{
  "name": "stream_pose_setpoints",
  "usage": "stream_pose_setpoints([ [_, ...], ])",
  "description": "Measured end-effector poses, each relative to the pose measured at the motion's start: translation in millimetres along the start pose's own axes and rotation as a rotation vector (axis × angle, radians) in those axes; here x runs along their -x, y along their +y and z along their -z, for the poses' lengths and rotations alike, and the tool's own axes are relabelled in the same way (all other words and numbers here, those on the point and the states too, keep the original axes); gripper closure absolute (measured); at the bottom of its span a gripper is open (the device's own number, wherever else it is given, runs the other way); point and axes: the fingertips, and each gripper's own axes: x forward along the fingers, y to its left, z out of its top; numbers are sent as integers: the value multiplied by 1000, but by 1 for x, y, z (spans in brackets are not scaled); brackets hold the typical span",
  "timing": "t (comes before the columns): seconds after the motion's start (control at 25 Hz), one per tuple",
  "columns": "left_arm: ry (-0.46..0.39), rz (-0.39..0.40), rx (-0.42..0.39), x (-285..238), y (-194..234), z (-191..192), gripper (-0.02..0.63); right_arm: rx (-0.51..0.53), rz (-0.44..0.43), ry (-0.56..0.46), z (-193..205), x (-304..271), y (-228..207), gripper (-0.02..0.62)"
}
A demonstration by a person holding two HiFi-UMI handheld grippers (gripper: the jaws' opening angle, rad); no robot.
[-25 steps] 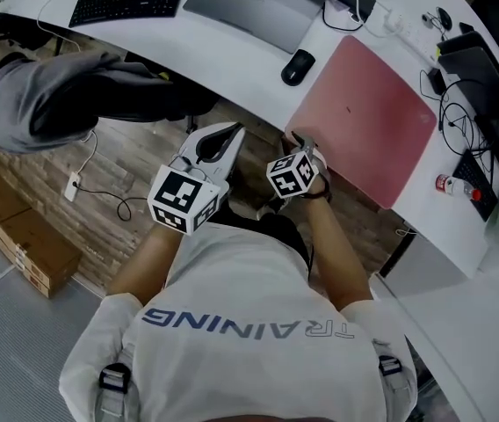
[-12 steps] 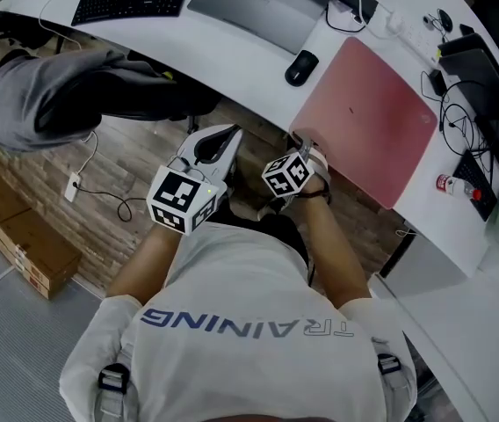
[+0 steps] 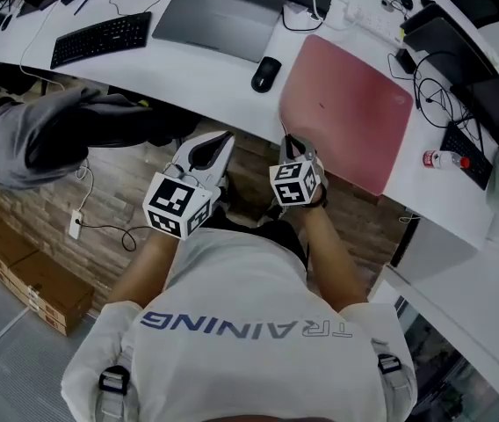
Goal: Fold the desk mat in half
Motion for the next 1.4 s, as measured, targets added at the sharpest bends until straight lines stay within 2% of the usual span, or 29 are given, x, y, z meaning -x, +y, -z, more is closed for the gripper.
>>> stream_pose_setpoints([
  [0.08,2,30,-16,-10,-13,-4,603,-67,21,-35,3,14,-16,569],
  [0.24,3,92,-51,-32,-41,-13,603,-309,31,-101,15,35,-54,569],
  [0.32,4,118,-68,-41,-54,-16,603,-374,49,-117,23,43,-71,569],
  [0.8,24,237,-128,-79,-114,-27,603,-535,183,-121,81,86,-144,569],
  [1.4,65,332,-164,-108,-176,-15,603,-738,272,-54,186,123,-182,569],
])
